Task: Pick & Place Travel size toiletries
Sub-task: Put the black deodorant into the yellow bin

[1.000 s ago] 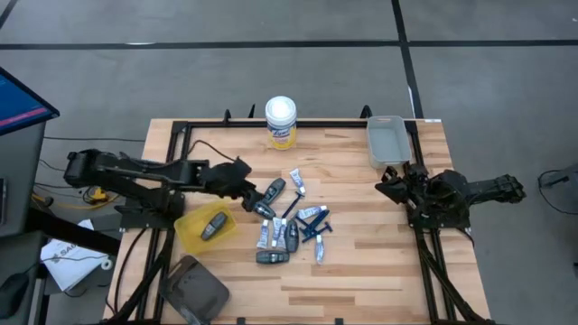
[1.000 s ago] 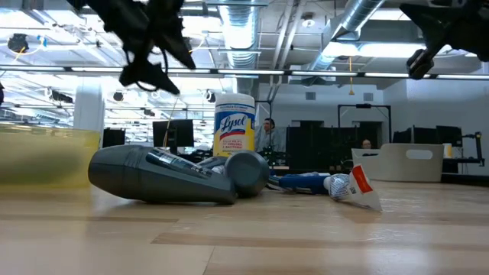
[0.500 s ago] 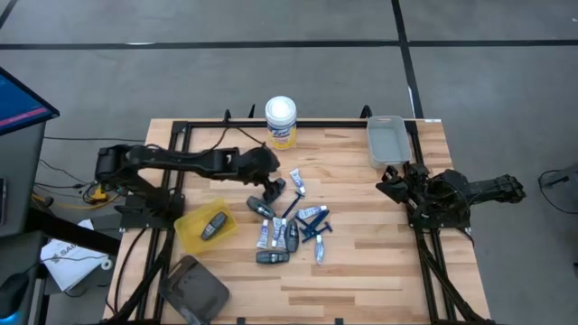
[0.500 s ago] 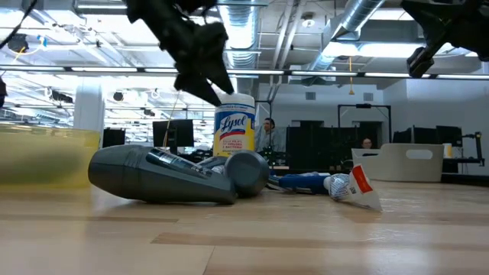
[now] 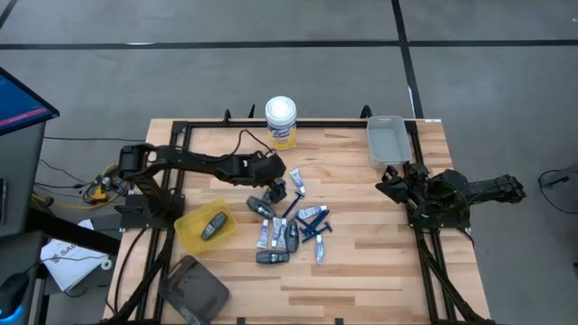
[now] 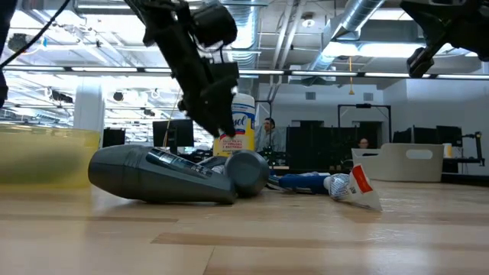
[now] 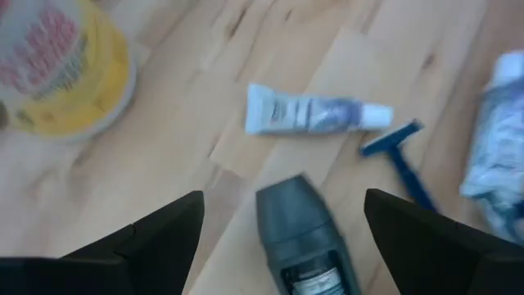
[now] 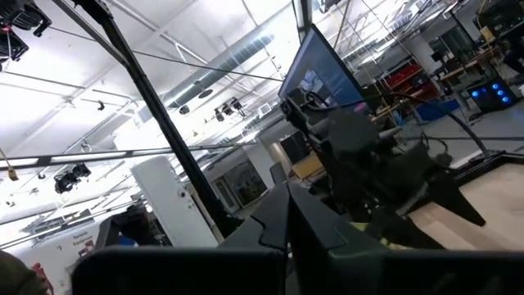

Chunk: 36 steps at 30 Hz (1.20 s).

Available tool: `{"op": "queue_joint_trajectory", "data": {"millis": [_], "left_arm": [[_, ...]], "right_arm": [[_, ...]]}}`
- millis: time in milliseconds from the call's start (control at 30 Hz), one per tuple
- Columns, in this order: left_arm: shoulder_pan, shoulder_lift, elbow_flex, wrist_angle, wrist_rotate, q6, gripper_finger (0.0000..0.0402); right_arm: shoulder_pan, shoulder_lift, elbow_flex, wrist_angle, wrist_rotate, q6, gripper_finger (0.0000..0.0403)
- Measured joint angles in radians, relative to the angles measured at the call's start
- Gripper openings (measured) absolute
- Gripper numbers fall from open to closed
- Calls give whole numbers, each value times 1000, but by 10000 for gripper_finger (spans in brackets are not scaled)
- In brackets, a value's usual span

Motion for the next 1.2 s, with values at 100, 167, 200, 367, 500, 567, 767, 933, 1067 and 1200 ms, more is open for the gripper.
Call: {"op": "queue_joint_trajectory", "data": {"millis": [100,167,200,367,500,567,767,933,1067,1200], "left_arm": [[-10,35,0,0,-1,-36,336],[-17,57,0,3,-2,-46,336],[-20,67,0,0,-3,-52,336],[-33,119,-2,2,-6,-65,337],[-37,160,-2,2,-6,-82,337],[-37,177,-2,2,-5,-111,334],[-32,202,2,10,25,-120,273],[-31,211,1,14,31,-119,203],[-18,199,0,16,38,-118,203],[0,183,-4,24,39,-116,203]], "right_arm": [[0,0,0,0,0,0,0],[0,0,0,-3,0,0,0],[0,0,0,-6,0,0,0],[0,0,1,-28,0,0,0],[0,0,1,-31,0,0,0],[0,0,1,-31,0,0,0],[0,0,1,-31,0,0,0],[0,0,1,-31,0,0,0],[0,0,1,-32,0,0,0],[0,0,1,-43,0,-1,0]]}}
